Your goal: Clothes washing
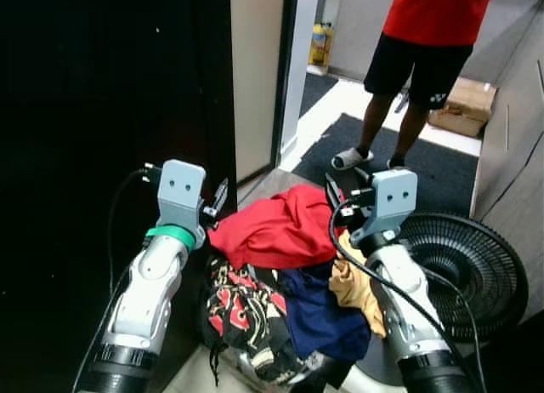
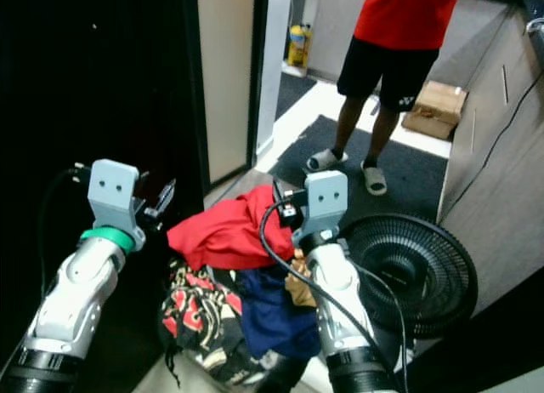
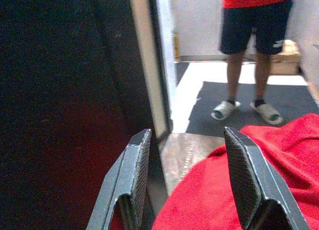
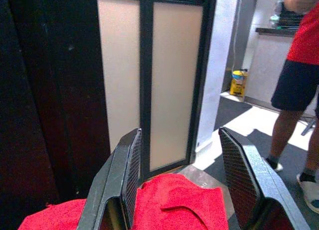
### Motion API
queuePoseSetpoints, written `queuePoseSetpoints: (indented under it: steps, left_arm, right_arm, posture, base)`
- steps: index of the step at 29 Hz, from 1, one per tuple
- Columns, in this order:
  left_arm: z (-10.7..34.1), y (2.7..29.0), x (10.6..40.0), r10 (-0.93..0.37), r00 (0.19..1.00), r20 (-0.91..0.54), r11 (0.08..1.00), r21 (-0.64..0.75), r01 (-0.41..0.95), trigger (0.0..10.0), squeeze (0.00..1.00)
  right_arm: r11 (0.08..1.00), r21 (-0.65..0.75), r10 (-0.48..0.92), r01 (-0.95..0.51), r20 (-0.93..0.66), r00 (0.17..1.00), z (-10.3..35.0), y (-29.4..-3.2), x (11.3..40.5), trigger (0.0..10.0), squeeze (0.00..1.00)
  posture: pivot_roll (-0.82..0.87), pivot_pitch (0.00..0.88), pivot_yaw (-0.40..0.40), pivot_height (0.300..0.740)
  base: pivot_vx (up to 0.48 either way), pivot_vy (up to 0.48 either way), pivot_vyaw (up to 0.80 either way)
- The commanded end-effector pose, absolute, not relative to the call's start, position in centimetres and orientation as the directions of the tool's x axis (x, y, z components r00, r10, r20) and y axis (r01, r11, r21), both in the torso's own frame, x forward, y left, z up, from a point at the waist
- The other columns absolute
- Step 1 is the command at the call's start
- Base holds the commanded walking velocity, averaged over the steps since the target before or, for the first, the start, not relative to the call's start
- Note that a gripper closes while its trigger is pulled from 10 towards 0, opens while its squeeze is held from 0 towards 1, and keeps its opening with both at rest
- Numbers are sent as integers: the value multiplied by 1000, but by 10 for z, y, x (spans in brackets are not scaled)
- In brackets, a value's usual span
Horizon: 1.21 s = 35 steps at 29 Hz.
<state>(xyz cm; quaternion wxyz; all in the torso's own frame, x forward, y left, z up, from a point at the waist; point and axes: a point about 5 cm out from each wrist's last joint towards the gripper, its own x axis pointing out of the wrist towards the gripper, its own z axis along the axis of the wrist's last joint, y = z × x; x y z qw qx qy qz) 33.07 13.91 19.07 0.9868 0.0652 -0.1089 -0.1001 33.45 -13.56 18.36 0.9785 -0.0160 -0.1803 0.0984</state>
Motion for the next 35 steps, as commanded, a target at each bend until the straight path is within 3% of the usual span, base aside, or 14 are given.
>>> queuePoseSetpoints:
  steps: [1, 5, 14, 26, 30, 35]
  left_arm:
    - [182, 138, 329, -233, 958, 169, 963, 175, 203, 10000, 0]
    - [159, 132, 321, -306, 948, 91, 934, 223, 280, 10000, 0]
    - [118, 132, 313, -252, 967, -30, 944, 211, 252, 10000, 0]
    - [133, 109, 326, -334, 943, -1, 885, 345, 314, 10000, 0]
    - [136, 106, 329, -343, 939, 8, 870, 380, 315, 10000, 0]
    - [145, 105, 343, -335, 942, 15, 871, 386, 303, 10000, 0]
  right_arm:
    - [981, -65, 194, -183, 345, 918, 181, -138, 333, 10000, 0]
    - [977, -72, 212, -199, 324, 922, 174, -136, 333, 10000, 0]
    - [972, -120, 223, -202, 208, 952, 144, -139, 331, 10000, 0]
    - [972, -192, 173, -137, 182, 968, 152, -142, 357, 10000, 0]
    - [973, -192, 163, -127, 184, 969, 153, -143, 359, 10000, 0]
    - [979, -90, 195, -181, 197, 961, 161, -149, 363, 10000, 0]
  posture:
    - [26, 8, 43, 740]
    - [25, 10, 46, 740]
    - [35, 57, 34, 740]
    - [85, 188, 39, 740]
    - [85, 188, 39, 740]
    - [60, 194, 71, 740]
  base:
    - [0, 0, 0]
    - [0, 0, 0]
    - [0, 0, 0]
    - [0, 0, 0]
    - [0, 0, 0]
    - [0, 0, 0]
